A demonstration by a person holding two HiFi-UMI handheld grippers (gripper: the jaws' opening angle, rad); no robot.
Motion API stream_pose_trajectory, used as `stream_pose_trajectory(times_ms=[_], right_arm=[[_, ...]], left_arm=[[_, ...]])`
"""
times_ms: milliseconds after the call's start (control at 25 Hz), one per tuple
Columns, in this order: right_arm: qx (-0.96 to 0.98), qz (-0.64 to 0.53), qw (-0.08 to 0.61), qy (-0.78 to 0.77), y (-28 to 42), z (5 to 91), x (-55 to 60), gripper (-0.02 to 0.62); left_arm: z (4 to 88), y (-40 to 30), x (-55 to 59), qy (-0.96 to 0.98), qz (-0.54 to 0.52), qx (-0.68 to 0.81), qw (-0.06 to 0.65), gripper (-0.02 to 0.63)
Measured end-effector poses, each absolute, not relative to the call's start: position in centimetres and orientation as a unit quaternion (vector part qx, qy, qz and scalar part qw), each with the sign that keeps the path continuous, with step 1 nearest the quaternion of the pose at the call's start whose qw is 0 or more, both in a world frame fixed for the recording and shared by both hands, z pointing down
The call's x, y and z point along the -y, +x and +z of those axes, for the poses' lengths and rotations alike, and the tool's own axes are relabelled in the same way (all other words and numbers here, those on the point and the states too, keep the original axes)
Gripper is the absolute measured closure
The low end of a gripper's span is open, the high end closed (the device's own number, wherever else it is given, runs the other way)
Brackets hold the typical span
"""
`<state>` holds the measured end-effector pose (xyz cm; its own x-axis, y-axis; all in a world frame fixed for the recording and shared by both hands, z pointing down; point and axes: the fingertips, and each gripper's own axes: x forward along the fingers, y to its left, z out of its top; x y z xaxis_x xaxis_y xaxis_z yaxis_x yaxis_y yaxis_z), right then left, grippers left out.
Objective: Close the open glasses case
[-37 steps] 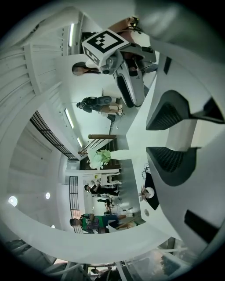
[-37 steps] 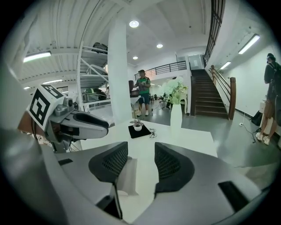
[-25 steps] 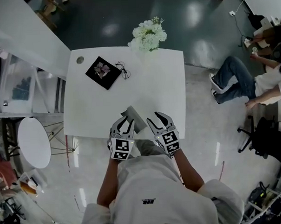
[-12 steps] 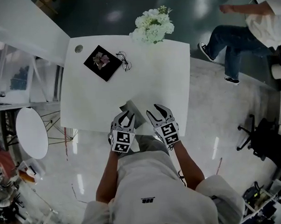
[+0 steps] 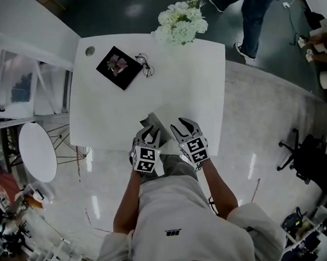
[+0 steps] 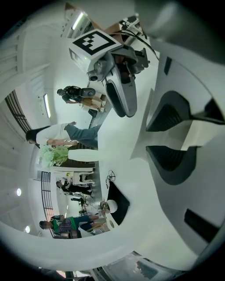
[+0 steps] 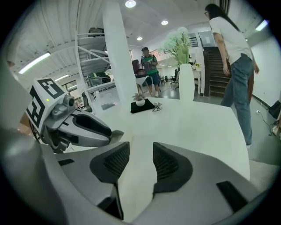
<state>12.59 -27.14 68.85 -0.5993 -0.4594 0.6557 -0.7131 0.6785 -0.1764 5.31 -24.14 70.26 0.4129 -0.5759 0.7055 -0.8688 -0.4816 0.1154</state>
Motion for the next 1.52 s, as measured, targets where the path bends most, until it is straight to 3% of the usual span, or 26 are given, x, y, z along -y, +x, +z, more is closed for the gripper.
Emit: stream_pose_trajectory(times_ms=[1520], right_arm=[[0.847,0.228,0.3,0.375,9.6,70.5,25.2,0.433]], left_arm=[[71.9,5.6,23.1,0.834,0.28,0.399,0.258,0.499]])
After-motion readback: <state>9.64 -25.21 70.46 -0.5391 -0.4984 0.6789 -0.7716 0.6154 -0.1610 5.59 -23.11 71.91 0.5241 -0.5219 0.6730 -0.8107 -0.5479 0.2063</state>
